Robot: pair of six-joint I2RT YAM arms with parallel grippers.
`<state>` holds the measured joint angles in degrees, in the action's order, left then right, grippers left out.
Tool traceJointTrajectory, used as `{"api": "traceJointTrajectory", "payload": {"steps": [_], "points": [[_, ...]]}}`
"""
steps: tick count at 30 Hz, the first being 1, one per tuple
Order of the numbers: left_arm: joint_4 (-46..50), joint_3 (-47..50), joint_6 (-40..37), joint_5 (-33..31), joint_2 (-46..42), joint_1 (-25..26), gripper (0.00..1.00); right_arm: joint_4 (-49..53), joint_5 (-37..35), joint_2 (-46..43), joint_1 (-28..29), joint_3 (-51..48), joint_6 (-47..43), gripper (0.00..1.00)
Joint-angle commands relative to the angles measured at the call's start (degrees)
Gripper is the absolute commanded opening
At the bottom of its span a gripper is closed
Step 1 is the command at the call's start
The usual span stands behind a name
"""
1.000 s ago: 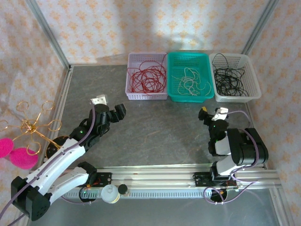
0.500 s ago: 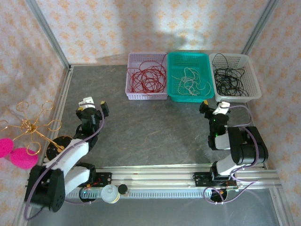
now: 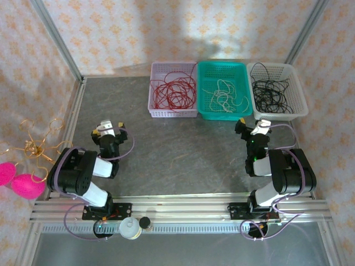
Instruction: Untangle the cables
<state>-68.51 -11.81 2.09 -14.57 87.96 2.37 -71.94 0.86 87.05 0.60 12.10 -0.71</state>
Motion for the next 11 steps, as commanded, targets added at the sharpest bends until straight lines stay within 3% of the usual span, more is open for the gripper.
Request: {"api": "traceJointTrajectory", "payload": {"steps": [1,11], "points": [[-9.93,0.56,0.65,2.98,0.49,-1.49,1.00,-0.33,-1.77,0.03,0.60,0.28,-0.10,1.00],[-8.86,0.48,1.06,3.98,0.03,-2.02,0.99,0.03,-1.56,-0.02,0.62,0.44,-0.42,1.00]]}}
